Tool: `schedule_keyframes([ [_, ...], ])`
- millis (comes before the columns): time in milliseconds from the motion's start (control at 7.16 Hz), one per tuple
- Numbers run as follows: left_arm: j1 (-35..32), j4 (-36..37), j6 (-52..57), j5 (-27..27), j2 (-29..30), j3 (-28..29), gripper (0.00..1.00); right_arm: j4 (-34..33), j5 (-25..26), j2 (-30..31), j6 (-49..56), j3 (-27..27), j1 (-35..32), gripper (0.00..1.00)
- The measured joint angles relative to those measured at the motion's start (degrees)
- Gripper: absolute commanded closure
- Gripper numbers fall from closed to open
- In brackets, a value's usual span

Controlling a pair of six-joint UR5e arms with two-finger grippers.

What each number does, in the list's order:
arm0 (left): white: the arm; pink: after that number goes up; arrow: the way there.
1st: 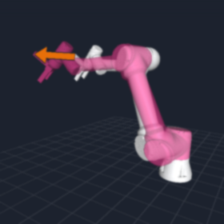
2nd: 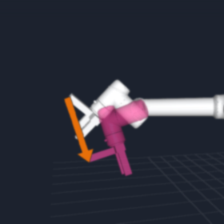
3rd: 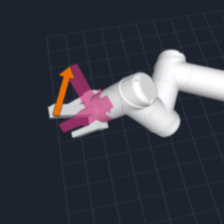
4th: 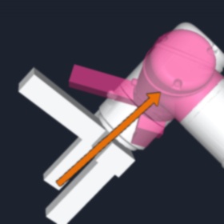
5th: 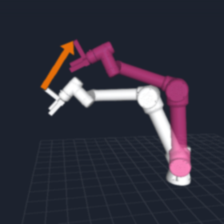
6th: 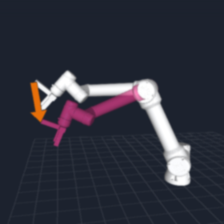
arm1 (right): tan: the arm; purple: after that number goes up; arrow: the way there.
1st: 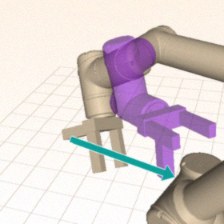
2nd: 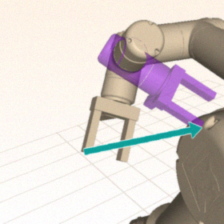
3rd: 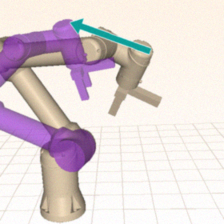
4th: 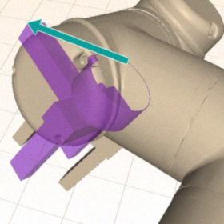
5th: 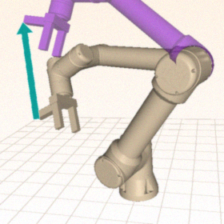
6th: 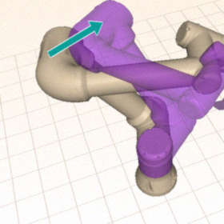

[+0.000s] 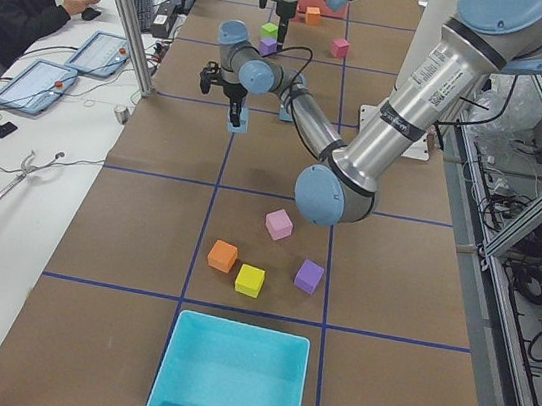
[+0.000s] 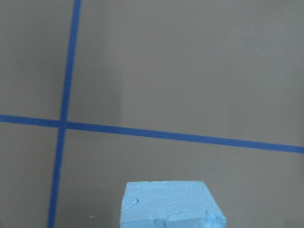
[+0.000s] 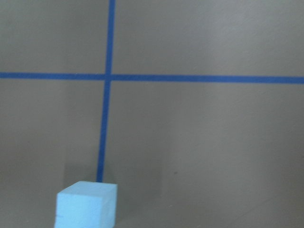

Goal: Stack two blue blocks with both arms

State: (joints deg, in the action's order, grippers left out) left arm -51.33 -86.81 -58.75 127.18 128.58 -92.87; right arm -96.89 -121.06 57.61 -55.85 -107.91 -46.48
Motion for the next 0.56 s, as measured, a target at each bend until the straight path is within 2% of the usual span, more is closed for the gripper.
schedule_keyframes([
  [279, 3.8, -0.1, -5.9, -1.1, 6.0, 3.1, 0.56, 0.0, -4.1, 3.2, 7.7, -0.2, -6.6, 0.0],
  [559, 8.6, 0.0, -9.4, -5.4, 9.9, 5.0, 0.56, -0.1, -5.2, 5.1, 11.0, -0.4, -9.1, 0.0],
])
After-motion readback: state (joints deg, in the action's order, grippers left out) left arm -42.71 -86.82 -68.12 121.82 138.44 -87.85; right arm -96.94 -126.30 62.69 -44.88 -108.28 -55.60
